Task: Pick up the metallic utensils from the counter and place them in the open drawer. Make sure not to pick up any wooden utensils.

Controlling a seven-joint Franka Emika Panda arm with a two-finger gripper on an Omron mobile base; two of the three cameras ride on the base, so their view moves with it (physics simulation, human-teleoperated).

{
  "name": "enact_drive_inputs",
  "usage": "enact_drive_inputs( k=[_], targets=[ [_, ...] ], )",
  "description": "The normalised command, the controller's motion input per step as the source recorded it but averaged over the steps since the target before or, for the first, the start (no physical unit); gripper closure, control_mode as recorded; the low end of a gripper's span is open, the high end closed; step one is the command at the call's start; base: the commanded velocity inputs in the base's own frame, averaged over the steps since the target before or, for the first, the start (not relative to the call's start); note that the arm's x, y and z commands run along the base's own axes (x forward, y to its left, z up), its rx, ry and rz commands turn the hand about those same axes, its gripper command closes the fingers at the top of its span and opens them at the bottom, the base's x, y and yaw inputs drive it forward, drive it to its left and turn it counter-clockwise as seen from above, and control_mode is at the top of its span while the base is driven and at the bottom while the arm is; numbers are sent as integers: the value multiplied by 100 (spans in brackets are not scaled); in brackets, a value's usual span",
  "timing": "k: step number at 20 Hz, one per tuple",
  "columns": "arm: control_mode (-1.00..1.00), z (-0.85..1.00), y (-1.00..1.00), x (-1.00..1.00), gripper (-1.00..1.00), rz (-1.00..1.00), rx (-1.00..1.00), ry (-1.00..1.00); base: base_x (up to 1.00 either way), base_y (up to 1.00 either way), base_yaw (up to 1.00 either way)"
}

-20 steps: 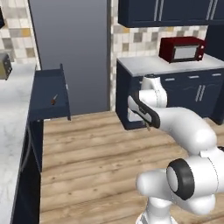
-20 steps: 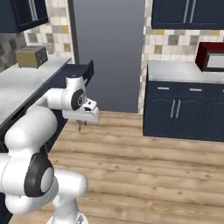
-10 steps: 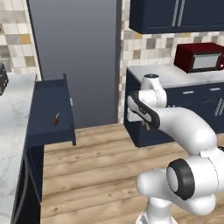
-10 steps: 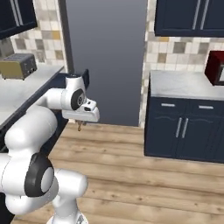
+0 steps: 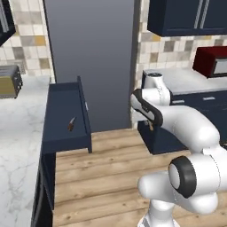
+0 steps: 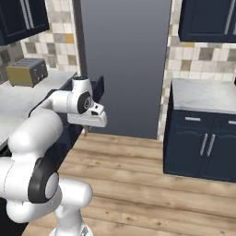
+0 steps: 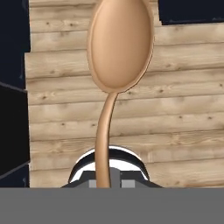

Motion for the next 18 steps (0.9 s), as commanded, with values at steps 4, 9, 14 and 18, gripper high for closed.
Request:
enact_drive_inputs(
  k=[4,9,14,18],
  targets=[
    [100,0,0,0,100,0,0,0,26,66,40],
    [100,0,0,0,100,0,0,0,37,20,20],
    [100,0,0,0,100,0,0,0,43,0,8],
    [100,0,0,0,100,0,0,0,26,-4,6]
  ],
)
